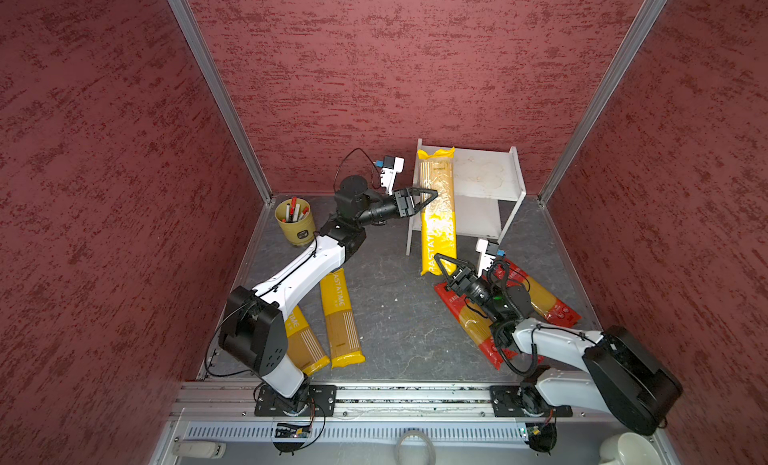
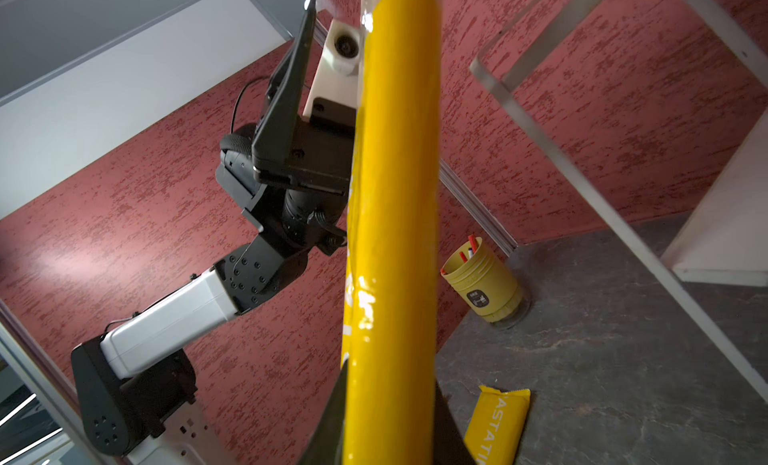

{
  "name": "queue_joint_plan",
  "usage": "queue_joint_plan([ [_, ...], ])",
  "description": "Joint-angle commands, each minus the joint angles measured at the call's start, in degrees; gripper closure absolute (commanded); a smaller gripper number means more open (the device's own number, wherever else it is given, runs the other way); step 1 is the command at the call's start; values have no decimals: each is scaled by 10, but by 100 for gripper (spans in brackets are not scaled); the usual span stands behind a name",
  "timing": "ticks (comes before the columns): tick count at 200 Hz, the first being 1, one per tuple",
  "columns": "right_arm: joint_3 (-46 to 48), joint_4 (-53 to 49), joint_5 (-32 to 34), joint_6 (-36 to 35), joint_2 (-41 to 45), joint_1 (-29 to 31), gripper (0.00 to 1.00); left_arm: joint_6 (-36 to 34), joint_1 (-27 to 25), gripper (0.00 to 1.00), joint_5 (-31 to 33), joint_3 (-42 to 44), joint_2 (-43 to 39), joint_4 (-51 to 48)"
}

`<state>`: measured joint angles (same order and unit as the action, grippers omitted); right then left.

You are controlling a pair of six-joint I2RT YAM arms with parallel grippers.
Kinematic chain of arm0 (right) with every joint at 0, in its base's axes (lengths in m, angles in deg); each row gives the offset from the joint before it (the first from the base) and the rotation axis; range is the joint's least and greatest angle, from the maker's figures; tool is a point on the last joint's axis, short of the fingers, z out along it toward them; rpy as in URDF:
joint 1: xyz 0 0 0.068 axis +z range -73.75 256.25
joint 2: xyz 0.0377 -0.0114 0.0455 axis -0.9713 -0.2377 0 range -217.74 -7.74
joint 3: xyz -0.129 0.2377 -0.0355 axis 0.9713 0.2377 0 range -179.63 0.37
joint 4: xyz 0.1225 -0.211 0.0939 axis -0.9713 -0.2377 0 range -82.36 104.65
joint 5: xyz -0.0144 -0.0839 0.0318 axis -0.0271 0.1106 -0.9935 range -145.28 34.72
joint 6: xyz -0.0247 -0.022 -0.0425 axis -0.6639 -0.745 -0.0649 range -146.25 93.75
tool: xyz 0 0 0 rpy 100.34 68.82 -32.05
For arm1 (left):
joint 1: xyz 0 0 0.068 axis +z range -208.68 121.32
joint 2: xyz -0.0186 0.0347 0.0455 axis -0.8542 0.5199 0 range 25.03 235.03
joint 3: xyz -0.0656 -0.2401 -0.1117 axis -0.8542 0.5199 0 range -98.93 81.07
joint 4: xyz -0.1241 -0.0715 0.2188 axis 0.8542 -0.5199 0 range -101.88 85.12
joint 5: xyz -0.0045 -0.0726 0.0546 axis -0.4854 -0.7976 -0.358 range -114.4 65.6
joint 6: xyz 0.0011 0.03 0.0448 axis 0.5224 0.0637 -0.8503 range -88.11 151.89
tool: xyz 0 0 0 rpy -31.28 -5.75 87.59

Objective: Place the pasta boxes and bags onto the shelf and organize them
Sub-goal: 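Stand the bag on the shelf top and open both grippers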

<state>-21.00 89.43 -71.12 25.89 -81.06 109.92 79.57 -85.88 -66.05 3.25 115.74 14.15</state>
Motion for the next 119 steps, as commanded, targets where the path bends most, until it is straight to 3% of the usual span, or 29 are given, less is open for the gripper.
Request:
queue_joint_plan([
  [1,-76,8,74,17,34,-9,100,17,30,32,51,48,-48,-19],
  [51,-244,-263,158,118,41,-37,100,-23,45,29,113,160,-151,-47],
  [103,-437,-475,73,168,-36,-65,100,-17,22,29,131,219,-179,-40],
  [119,-457,-505,42,195,-54,-80,91,-10,18,29,132,224,-174,-35],
])
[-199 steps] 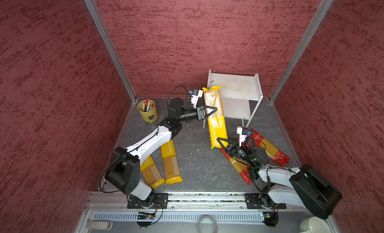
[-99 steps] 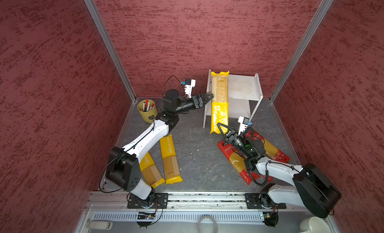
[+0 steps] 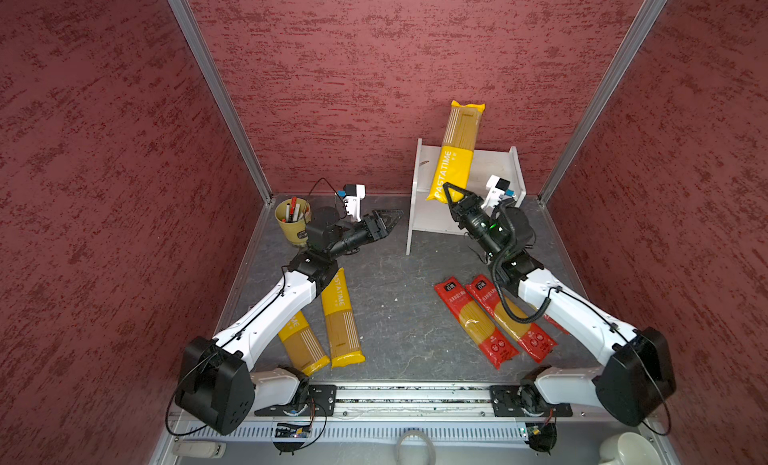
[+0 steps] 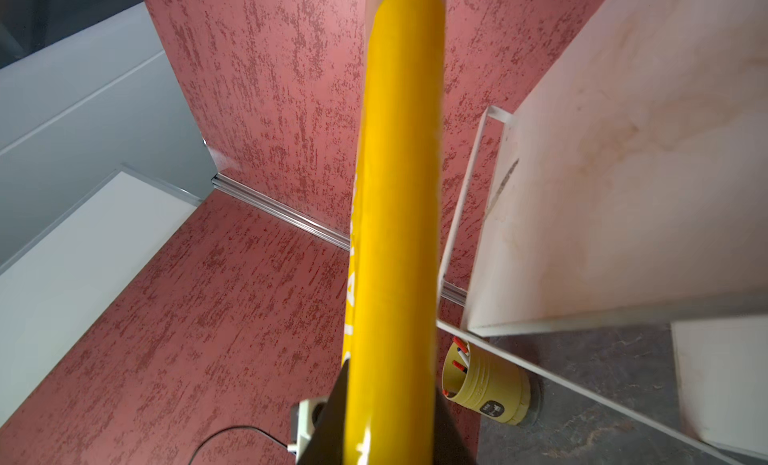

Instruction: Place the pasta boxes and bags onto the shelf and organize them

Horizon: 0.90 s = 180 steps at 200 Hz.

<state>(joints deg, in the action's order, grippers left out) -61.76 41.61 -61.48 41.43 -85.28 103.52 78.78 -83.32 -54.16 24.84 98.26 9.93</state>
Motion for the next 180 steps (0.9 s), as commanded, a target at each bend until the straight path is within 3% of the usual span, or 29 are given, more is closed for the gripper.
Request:
queue_joint_plan([
  [1,-50,-28,-57,41,-13,-17,91,-1,-8,29,12,8,1,8],
  [19,-47,-30,-87,59,-18,-31,73,-1,-12,29,13,11,5,11],
  [66,3,-50,-103,59,17,-48,61,-1,-31,29,24,20,21,32],
  [94,36,-24,-107,72,29,-52,65,-1,-39,29,25,21,31,35],
  [129,9,-39,-109,59,18,-59,65,-5,-53,29,29,17,42,35],
  [180,-21,-5,-162,85,-37,-59,93,-20,-65,29,47,29,33,21],
])
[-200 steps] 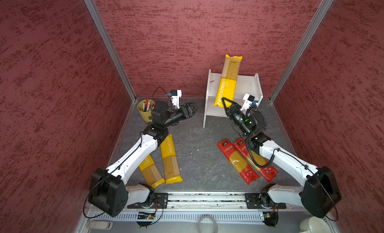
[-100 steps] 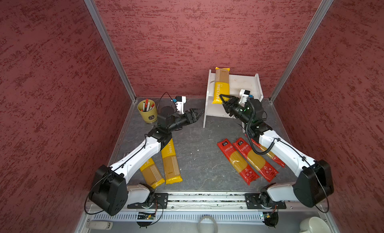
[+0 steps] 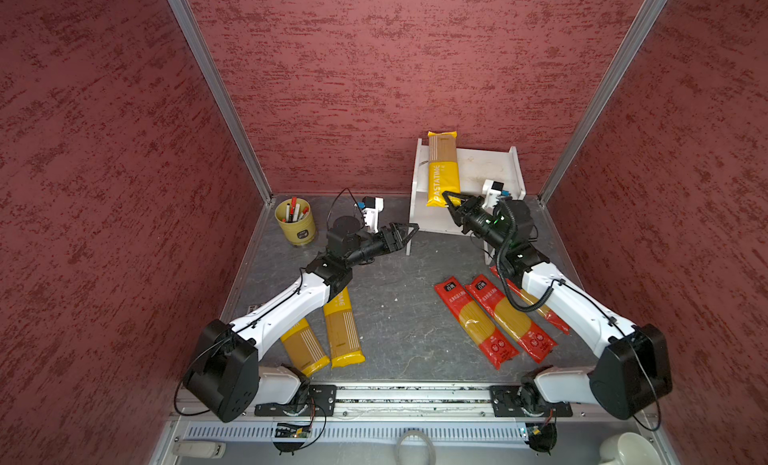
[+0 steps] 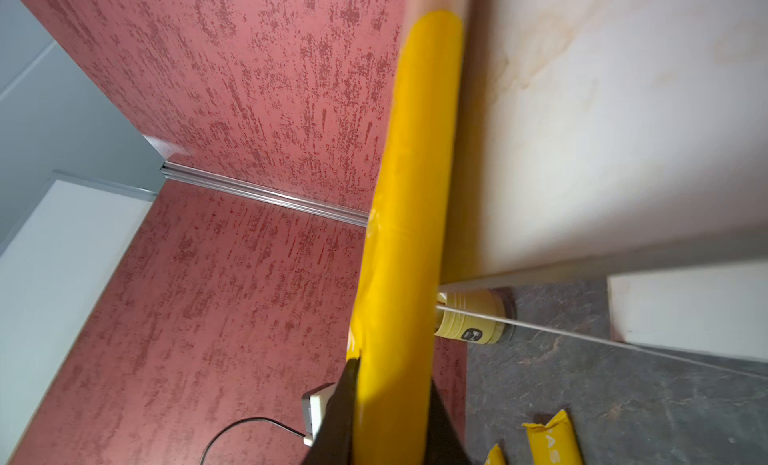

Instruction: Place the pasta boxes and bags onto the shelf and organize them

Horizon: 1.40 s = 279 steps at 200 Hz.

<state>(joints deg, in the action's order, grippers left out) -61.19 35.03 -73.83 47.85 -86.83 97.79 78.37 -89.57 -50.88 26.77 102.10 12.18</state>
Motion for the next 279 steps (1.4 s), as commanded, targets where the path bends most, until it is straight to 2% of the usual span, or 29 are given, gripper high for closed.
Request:
queue_joint_plan([
  [1,-27,63,-39,21,-23,-2,94,-16,-3,29,15,11,-6,-2],
  [26,-34,74,-50,32,-34,-1,97,-24,-3,29,20,12,-9,-12],
  [64,-28,98,-24,52,-33,1,90,-26,-6,29,23,10,-2,-14],
  [82,-19,113,-14,64,-34,6,82,-29,-8,29,24,10,-3,-18],
  [116,-8,129,-2,63,-31,17,77,-36,-7,29,33,13,-7,-27],
  [164,-8,97,-57,21,-20,12,51,-46,11,29,36,15,-18,-68],
  [195,30,83,-71,-11,8,11,42,-75,25,29,51,27,-43,-114],
  [232,57,83,-71,-21,26,10,45,-89,49,29,55,44,-69,-142],
  [242,55,85,-67,-23,24,10,52,-93,51,29,60,44,-75,-154],
  [256,54,114,-63,-16,13,10,67,-99,54,29,73,45,-84,-173],
  [279,40,178,-73,14,-22,11,76,-109,57,29,99,50,-98,-201],
])
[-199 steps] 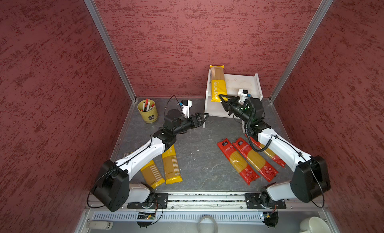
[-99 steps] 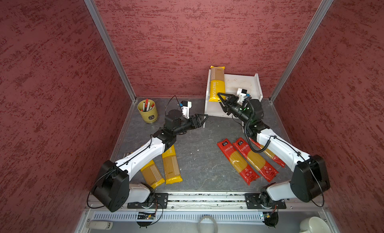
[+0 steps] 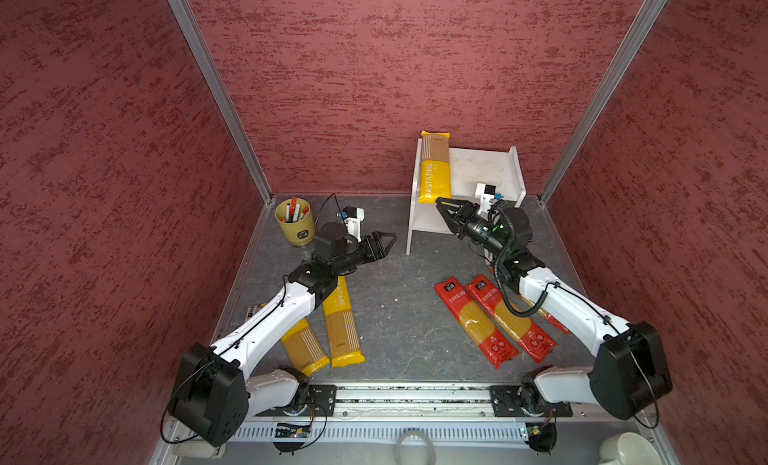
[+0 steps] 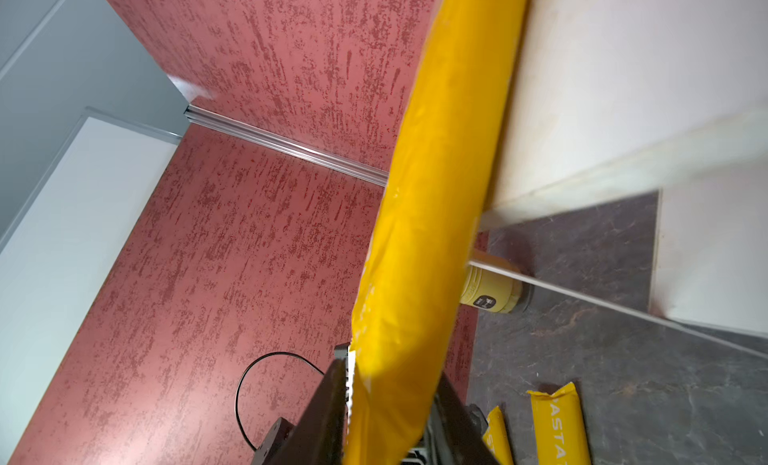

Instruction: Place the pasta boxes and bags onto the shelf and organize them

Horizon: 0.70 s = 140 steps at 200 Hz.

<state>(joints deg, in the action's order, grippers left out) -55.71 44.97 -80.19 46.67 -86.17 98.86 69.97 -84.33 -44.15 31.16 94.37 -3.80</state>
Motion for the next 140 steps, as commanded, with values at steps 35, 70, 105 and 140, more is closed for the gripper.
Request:
queue_joint_plan([
  [35,-27,101,-20,33,-45,3,74,-23,10,29,39,24,-36,-49],
  [70,31,59,-23,-35,13,3,56,-21,22,28,60,29,-50,-89],
  [105,122,25,-29,-102,96,5,48,-4,54,24,98,33,-67,-183],
  [140,189,-5,30,-142,114,78,49,28,71,24,161,57,-93,-291],
])
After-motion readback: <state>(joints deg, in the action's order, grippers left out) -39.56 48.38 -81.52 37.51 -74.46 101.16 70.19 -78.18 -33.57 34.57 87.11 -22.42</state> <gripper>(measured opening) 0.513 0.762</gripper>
